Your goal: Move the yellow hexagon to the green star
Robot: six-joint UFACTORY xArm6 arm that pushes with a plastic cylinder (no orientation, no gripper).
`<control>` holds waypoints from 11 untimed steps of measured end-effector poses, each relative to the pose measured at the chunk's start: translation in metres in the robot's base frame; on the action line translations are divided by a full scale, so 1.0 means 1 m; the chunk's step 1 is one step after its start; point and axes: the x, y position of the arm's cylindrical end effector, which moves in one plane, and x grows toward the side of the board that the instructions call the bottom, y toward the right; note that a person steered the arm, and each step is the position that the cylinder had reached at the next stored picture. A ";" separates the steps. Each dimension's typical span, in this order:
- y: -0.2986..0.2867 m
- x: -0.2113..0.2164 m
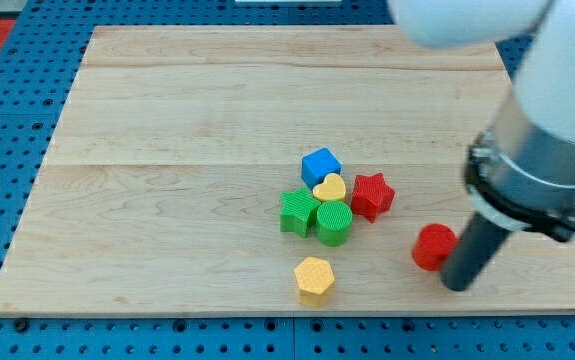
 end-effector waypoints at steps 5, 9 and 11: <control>-0.114 0.027; -0.228 -0.047; -0.218 -0.094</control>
